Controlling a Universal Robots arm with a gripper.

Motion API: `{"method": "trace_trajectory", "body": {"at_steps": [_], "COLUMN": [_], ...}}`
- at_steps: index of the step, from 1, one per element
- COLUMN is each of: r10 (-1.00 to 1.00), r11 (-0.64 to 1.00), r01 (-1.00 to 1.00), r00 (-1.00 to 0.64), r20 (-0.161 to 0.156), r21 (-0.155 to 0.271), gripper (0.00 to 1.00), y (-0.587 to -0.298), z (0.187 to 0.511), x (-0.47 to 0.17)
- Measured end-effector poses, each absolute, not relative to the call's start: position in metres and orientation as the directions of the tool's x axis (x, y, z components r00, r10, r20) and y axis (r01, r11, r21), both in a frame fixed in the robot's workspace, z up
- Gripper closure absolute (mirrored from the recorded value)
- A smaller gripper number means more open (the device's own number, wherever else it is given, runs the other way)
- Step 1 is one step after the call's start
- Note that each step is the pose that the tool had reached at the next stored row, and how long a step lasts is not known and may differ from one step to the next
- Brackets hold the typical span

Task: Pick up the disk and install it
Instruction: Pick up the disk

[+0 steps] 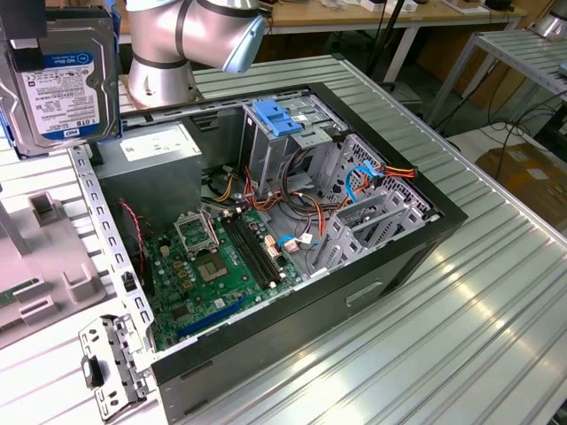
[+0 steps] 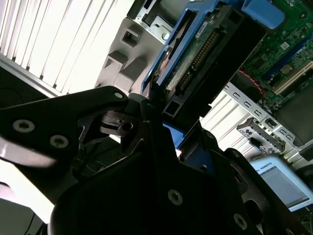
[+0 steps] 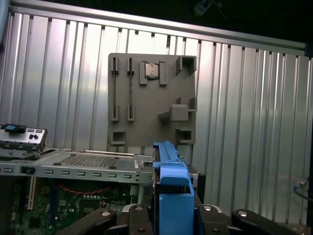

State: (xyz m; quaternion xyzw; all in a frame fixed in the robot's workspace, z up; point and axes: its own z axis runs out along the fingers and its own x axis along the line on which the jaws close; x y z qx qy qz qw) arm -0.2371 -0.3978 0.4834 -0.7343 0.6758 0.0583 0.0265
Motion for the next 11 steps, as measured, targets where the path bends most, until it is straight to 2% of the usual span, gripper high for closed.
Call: {"method": "trace_trajectory", "body": {"at_steps": [11], "r10": [-0.989], "r11": [-0.085], "r01": [-0.996], "r00": [0.08], "r20": [-0.122], "r21": [0.04], "gripper": [0.63], "y": [-0.4009], "z": [0.483], "x": [-0.2326]}}
